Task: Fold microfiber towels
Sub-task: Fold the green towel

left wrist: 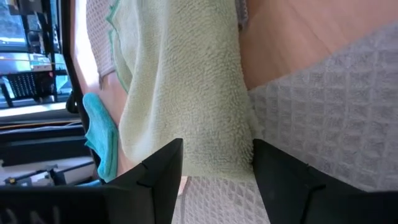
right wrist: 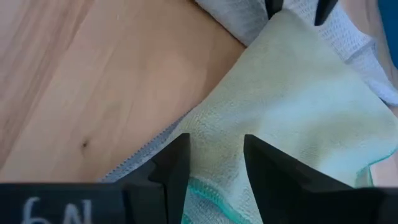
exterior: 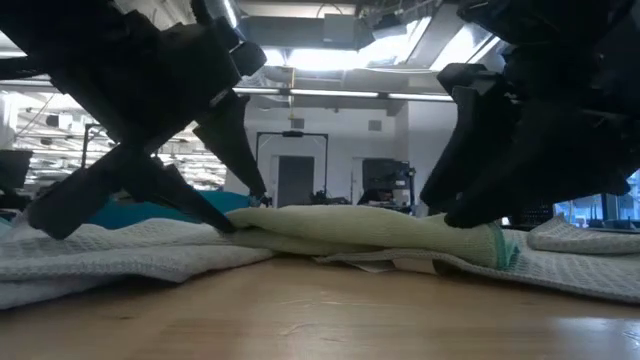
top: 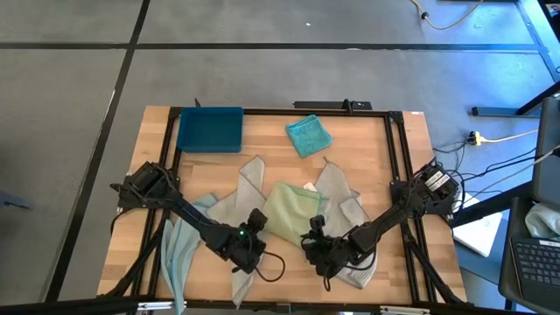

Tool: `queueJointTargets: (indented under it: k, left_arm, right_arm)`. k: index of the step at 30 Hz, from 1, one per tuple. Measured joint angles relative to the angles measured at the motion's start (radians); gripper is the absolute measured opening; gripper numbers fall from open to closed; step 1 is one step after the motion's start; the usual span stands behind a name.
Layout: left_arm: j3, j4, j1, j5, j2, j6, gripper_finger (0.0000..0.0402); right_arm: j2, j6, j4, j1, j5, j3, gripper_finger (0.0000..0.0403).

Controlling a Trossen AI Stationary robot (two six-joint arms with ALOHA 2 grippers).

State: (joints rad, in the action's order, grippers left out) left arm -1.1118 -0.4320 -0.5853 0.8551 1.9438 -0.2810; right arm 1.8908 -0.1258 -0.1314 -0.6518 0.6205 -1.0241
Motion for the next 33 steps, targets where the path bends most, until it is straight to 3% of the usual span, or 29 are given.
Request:
queueJointTargets:
  k: [10, 14, 19, 27, 33]
  left_arm:
    - [0.0, 0.021, 0.01, 0.002, -0.002, -0.01, 0.0184]
    - [0.0, 0.026, 0.014, 0.054, -0.002, -0.019, 0.0184]
    - [0.0, 0.007, 0.015, 0.029, -0.003, -0.018, 0.0184]
    - [-0.023, 0.003, 0.015, 0.102, -0.003, -0.061, 0.0184]
    - [-0.089, -0.009, 0.027, 0.12, -0.003, -0.071, 0.0184]
  right_arm:
    - [0.0, -0.02, 0.078, 0.004, 0.0, 0.0, 0.0154]
    - [0.007, -0.018, 0.098, 0.019, -0.01, 0.0, 0.0156]
    - [0.062, 0.048, 0.194, 0.022, -0.019, 0.0, 0.0181]
    - [0.1, 0.084, 0.211, 0.025, 0.193, -0.006, 0.0217]
    - [0.101, 0.077, 0.211, 0.053, 0.191, -0.006, 0.0216]
